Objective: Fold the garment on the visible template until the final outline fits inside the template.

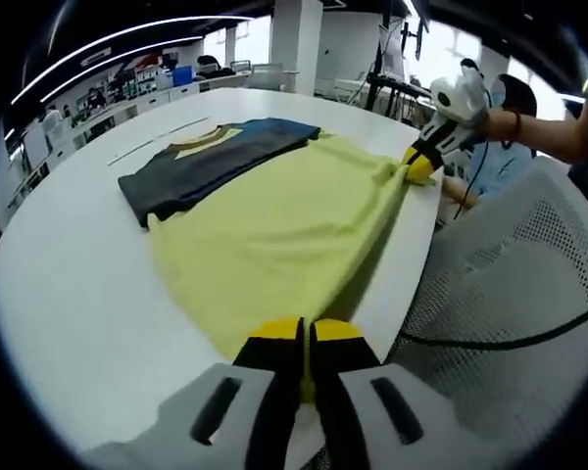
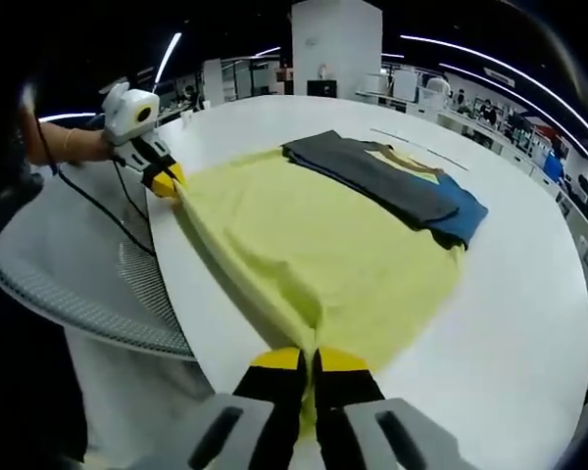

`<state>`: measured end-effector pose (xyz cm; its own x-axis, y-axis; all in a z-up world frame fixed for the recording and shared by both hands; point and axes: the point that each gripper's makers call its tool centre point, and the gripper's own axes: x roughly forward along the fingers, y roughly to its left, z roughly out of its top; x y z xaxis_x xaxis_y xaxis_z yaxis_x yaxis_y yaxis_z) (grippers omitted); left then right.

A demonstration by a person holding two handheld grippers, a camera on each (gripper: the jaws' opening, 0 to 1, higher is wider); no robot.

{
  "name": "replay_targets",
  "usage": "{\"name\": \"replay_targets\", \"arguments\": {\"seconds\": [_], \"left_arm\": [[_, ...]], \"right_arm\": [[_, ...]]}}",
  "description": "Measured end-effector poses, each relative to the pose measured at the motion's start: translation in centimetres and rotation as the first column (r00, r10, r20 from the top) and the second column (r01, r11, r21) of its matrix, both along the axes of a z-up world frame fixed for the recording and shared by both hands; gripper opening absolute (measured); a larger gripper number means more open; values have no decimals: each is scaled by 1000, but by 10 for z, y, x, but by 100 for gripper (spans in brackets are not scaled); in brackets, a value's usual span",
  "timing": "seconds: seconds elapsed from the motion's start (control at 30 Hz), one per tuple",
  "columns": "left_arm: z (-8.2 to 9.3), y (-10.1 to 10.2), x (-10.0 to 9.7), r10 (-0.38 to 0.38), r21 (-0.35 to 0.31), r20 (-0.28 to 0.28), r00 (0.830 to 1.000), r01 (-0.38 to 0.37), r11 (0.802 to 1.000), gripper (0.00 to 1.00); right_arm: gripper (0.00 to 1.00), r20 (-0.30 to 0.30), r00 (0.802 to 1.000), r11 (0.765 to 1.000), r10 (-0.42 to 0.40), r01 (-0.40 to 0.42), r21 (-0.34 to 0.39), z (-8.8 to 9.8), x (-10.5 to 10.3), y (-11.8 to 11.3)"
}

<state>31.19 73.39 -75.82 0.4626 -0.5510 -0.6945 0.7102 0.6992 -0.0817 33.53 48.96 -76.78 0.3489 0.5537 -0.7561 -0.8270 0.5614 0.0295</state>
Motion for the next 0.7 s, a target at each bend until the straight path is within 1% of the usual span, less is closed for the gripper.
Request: {"name": "replay_targets", "arguments": {"seconds": [0.07,0.17,0.27,0.33,0.43,0.57,0.63,0.7], "left_arm": [[0,-1,-4,-10,4,-10,1000,10,1000,0],[0,-3,-10,-17,16,-39,999,18,1000,0],[2,-5,-16,-26,13,-52,998,27,1000,0],[1,-5,-20,-22,19,-74,997,24,1000,0],[0,-5,-24,-22,25,-89,996,25,999,0],[1,-4,-31,-6,7,-118,993,7,1000,0],[3,-5,-37,3,-10,-154,988,-5,1000,0],[6,-7,-43,-11,-17,-160,987,8,1000,0]], "right_arm": [[0,-7,1000,1000,2,-2,-1,1,-4,-1],[0,-15,1000,1000,10,-11,-8,2,-11,-2],[0,-18,1000,1000,18,-18,-20,3,-15,-4],[0,-26,999,1000,21,-22,-16,4,-18,-4],[0,-43,999,999,31,-31,-10,6,-26,-3],[0,-69,997,999,43,-44,-5,8,-35,-3],[0,-80,995,999,52,-53,-9,9,-40,-4],[0,-89,994,998,65,-67,-20,9,-46,-5]]}}
